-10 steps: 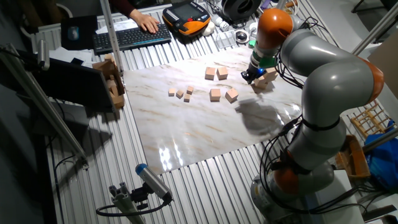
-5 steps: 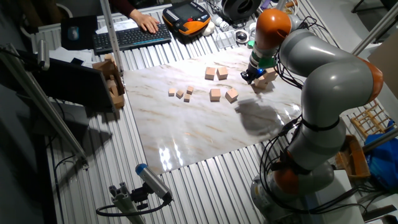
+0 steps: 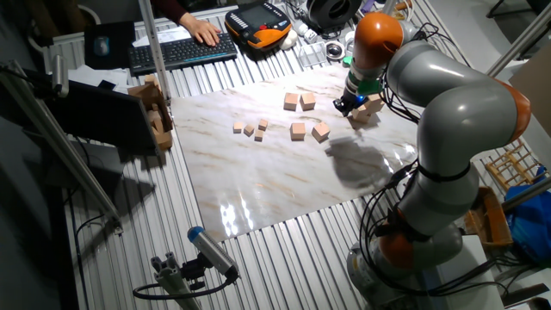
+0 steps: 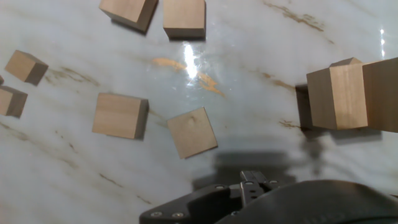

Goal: Stack the blocks into a cross shape

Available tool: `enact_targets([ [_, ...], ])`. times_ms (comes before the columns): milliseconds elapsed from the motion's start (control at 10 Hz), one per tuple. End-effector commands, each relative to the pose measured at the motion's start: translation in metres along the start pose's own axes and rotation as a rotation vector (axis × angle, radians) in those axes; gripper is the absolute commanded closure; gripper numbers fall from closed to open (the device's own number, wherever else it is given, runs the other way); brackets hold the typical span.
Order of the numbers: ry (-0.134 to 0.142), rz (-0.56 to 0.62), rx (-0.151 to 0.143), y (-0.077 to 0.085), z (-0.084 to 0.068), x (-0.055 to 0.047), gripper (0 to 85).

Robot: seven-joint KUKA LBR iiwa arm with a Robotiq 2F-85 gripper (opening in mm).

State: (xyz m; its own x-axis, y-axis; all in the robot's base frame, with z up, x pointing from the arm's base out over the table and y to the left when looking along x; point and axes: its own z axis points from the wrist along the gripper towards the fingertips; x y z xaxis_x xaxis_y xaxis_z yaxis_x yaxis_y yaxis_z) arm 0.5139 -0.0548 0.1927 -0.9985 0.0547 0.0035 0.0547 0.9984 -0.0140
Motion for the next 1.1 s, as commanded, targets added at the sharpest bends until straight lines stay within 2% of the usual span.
enact_targets([
  [0, -0.002, 0.0, 0.001, 0.0, -0.0001, 0.0, 85.0],
  [1000, -0.013, 0.0, 0.005, -0.0003, 0.0004, 0.0002, 85.0],
])
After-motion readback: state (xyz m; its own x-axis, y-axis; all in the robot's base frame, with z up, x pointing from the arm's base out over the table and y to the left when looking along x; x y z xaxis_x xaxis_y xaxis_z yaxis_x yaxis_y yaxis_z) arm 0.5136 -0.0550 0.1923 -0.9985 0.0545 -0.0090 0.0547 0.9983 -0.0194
